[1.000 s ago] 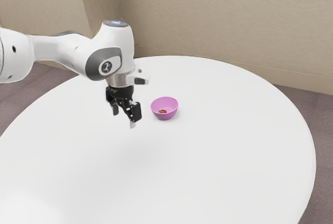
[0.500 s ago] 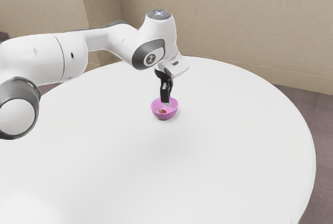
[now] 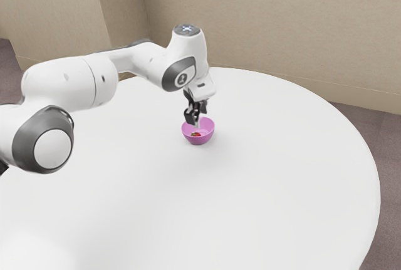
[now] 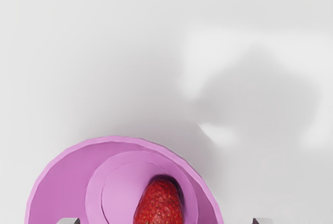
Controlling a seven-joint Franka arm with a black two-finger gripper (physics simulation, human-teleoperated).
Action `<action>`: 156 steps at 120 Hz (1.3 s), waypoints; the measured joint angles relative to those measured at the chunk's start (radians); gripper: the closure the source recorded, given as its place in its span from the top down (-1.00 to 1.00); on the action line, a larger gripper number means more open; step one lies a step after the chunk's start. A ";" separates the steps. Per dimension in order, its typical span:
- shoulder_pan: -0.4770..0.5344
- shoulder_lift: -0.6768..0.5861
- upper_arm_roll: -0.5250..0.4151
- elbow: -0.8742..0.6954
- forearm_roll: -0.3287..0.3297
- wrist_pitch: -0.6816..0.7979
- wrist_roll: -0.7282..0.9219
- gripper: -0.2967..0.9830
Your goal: Take strawberry from the bowl
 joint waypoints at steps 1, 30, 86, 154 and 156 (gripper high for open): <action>0.000 0.001 0.000 0.000 -0.001 0.000 0.004 0.08; 0.045 0.010 0.001 -0.020 -0.081 -0.004 0.099 -0.01; 0.003 0.184 0.058 0.268 -0.145 -0.146 0.196 -0.03; 0.005 0.265 0.062 0.321 -0.145 -0.071 0.249 -0.06; 0.005 0.266 0.063 0.321 -0.145 -0.069 0.250 -0.06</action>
